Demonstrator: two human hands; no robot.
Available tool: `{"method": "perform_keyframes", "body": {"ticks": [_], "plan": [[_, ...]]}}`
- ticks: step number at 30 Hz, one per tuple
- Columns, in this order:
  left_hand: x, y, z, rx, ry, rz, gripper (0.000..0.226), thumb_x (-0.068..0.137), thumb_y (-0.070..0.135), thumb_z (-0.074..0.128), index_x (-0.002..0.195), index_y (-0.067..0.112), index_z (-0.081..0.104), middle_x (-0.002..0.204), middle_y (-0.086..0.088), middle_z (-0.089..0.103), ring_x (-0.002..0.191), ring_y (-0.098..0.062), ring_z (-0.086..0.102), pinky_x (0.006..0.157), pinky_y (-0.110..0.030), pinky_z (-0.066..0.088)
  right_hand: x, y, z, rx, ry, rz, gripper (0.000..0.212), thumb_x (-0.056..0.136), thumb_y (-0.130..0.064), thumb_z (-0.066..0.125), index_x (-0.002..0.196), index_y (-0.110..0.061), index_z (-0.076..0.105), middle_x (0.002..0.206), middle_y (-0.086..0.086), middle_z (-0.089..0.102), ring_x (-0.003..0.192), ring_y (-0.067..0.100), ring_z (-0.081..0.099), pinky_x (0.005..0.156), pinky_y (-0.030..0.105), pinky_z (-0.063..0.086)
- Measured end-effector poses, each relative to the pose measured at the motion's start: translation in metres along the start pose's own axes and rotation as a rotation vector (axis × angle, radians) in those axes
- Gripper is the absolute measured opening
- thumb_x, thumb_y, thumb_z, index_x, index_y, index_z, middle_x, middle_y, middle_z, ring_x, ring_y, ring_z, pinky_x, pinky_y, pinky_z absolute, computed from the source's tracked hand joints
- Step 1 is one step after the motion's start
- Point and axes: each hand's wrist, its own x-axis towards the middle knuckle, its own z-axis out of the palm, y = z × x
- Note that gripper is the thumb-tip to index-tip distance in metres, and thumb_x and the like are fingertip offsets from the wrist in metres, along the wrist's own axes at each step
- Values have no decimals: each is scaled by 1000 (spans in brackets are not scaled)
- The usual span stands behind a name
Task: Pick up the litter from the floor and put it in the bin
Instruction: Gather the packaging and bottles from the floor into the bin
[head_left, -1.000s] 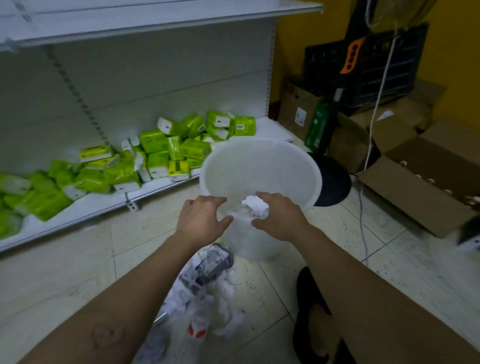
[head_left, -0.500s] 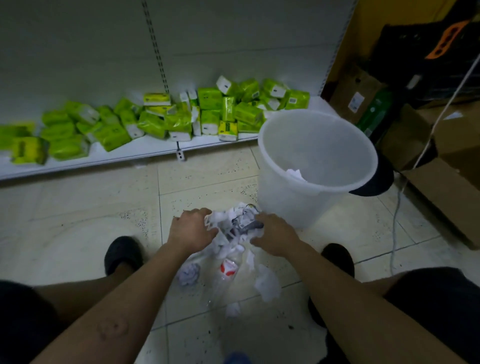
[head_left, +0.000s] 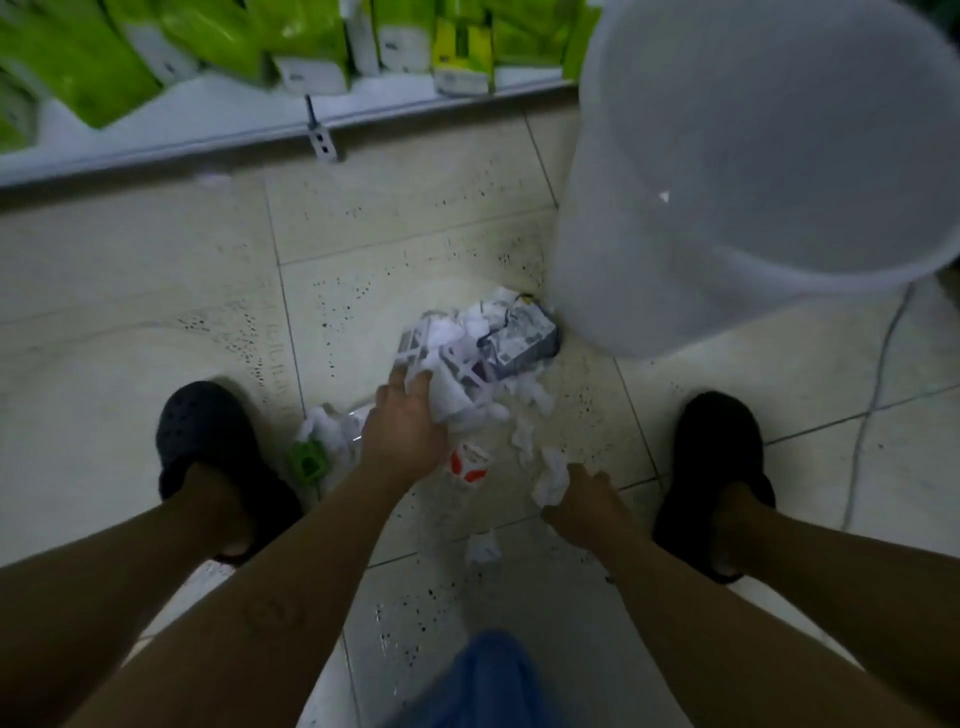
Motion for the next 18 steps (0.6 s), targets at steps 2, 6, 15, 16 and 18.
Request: {"method": "perform_keyframes", "body": {"ticks": [2, 6, 15, 16, 18], "plan": [[19, 0, 13, -9, 15, 29, 76, 82, 39, 63, 147, 21, 27, 155, -14, 24, 136, -36, 32, 106, -50, 40, 11, 15, 18, 25, 29, 98, 76, 83, -37, 60, 146, -19, 20, 139, 19, 40, 120, 33, 49, 94, 34, 45], [43, -4, 37, 25, 1, 73, 66, 81, 22, 64, 141, 19, 36, 138, -16, 47, 127, -36, 41, 98, -46, 43, 37, 27, 47, 114, 58, 104, 92, 82, -37, 67, 150, -16, 9, 147, 24, 26, 130, 33, 39, 98, 40, 44], [38, -11, 54, -83, 23, 56, 19, 83, 11, 56, 99, 5, 64, 100, -17, 64, 96, -34, 58, 80, -44, 51, 64, 26, 61, 96, 193, 140, 34, 94, -15, 48, 127, -3, 44, 124, 21, 52, 109, 30, 56, 86, 36, 45], [34, -10, 54, -60, 23, 64, 18, 85, 13, 54, 98, 6, 64, 99, -17, 64, 93, -33, 58, 79, -43, 50, 62, 28, 60, 71, 165, 116, 30, 96, -15, 44, 123, -3, 49, 124, 20, 55, 111, 28, 56, 88, 34, 44], [26, -6, 52, -74, 27, 52, 18, 86, 15, 54, 101, 8, 64, 103, -15, 61, 93, -32, 58, 81, -41, 50, 53, 27, 55, 53, 115, 95, 38, 100, -23, 30, 124, -3, 51, 131, 18, 55, 119, 24, 53, 96, 31, 39]]}}
